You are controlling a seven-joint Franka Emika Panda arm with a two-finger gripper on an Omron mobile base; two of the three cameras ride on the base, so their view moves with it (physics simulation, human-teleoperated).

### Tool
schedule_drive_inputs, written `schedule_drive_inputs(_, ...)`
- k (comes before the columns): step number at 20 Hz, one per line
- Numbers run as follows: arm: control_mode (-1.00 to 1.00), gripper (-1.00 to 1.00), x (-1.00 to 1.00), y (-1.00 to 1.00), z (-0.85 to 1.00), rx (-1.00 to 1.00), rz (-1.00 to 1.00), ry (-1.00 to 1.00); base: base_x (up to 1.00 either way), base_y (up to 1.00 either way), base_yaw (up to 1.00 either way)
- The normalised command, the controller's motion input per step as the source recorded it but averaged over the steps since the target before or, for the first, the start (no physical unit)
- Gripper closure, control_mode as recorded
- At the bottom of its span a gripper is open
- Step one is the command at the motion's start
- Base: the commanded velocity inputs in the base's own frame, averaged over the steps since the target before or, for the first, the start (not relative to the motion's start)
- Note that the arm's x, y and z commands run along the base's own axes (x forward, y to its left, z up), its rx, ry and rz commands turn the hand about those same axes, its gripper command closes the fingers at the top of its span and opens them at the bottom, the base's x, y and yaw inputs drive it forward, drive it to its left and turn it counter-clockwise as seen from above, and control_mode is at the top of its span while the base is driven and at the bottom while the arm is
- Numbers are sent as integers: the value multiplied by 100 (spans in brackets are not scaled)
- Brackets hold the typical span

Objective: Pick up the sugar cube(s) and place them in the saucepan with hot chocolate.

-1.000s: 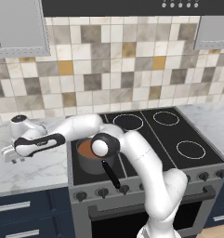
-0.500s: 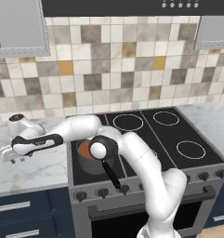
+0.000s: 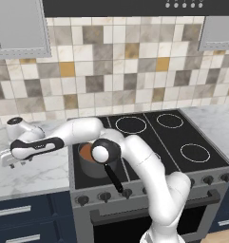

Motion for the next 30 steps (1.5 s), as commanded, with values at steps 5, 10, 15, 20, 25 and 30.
schedule_drive_inputs(5, -100, -100, 13, -1, -10, -2, 0, 0, 0, 0, 0)
schedule_drive_inputs(10, -100, -100, 6, -9, -11, -1, 0, 0, 0, 0, 0)
schedule_drive_inputs(15, -100, -100, 4, 0, -9, 0, 0, 0, 0, 0, 0)
schedule_drive_inputs(20, -100, -100, 5, -8, -19, -1, 0, 0, 0, 0, 0)
schedule_drive_inputs(25, -100, -100, 2, -14, -17, 0, -1, 0, 0, 0, 0)
schedule_drive_inputs(30, -100, -100, 0, -24, -20, 0, -2, 0, 0, 0, 0)
